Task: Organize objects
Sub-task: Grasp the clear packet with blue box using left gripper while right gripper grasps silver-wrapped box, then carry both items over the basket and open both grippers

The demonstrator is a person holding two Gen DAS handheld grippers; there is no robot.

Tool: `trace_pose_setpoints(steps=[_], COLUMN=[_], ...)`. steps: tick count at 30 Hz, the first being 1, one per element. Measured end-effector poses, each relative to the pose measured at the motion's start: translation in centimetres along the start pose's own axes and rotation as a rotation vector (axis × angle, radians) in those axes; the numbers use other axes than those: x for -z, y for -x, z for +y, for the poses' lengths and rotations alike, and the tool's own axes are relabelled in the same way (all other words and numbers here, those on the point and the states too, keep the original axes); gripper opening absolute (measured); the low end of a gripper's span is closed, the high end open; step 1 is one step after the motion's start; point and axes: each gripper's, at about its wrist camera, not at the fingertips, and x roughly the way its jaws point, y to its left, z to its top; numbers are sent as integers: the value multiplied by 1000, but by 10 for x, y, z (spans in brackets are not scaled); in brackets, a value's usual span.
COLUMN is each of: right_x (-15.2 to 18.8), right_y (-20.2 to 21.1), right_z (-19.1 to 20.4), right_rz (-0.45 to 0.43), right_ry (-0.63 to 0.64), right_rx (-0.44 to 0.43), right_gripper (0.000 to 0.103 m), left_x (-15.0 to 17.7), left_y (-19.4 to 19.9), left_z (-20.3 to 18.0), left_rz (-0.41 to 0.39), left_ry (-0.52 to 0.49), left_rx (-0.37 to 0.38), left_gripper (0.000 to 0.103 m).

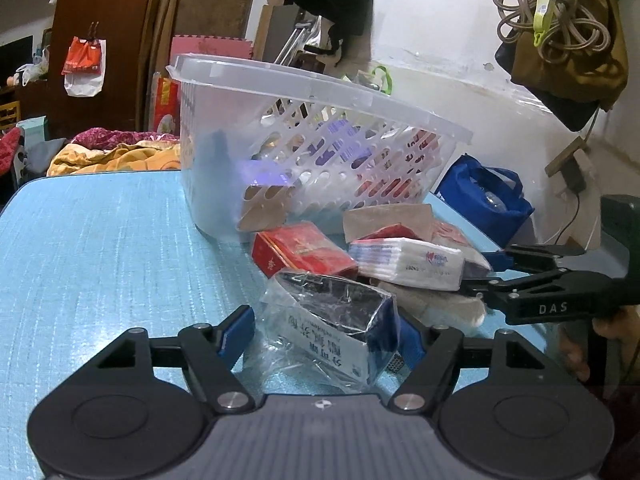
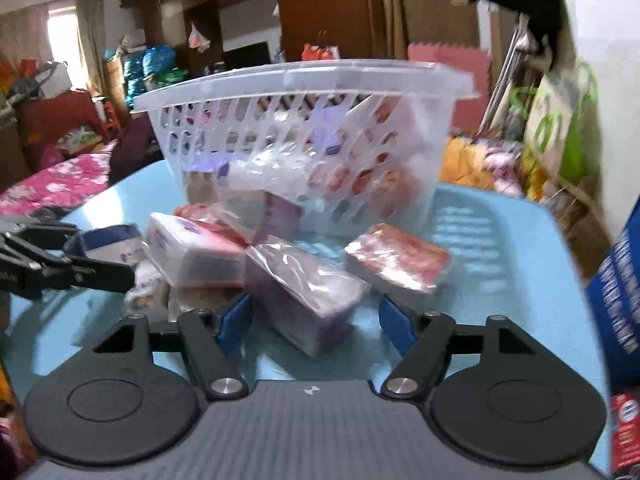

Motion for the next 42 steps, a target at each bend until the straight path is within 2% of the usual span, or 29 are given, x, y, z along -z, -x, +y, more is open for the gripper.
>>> trace_pose_setpoints(steps=[3,5,9,12,16,18,22,24,27,31,33,34,35,36,38,40,42], right_x=[-3,-3,1,9,6,-4,-31,-56,-99,-142,-149,-149,-149,-148,-145,-138,-129], right_y=[-2,-3,11,23,42,55,79,84,72,33,17,12,8,2,0,12,29], right_z=[5,6,0,-2,-3,0,10,14,18,15,14,14,13,13,12,8,1], right_rz=[-8,-23,-64,-108,-163,-203,-286,-324,-354,-344,-327,-321,-317,-308,-308,-309,-309], right_ry=[10,36,19,22,16,18,58,75,115,142,148,153,161,164,162,140,81], right_rx=[12,44,29,40,52,46,65,58,48,109,137,123,109,116,144,116,55], right_gripper=[73,69,66,66,66,66,66,66,66,66,68,68,74,87,97,97,102], left_x=[0,0,1,3,10,8,-19,-45,-96,-154,-165,-167,-169,-169,-167,-159,-148], left_y=[0,-1,3,16,39,46,73,79,73,32,11,2,-7,-17,-29,-27,-14], left_z=[-1,-2,-1,1,-8,-10,-11,-11,-8,-3,0,3,4,5,9,13,9], left_rz=[2,6,-16,-104,-253,-285,-375,-409,-458,-411,-388,-381,-369,-349,-298,-283,-332], left_ry=[-9,-13,-8,-1,-43,-24,8,16,46,102,120,134,138,144,153,145,114], left_rx=[-4,-3,5,-23,-64,-44,-20,-10,-37,-58,-71,-86,-101,-113,-137,-152,-181], left_gripper=[76,76,75,74,72,72,72,72,72,72,73,76,79,84,84,84,90])
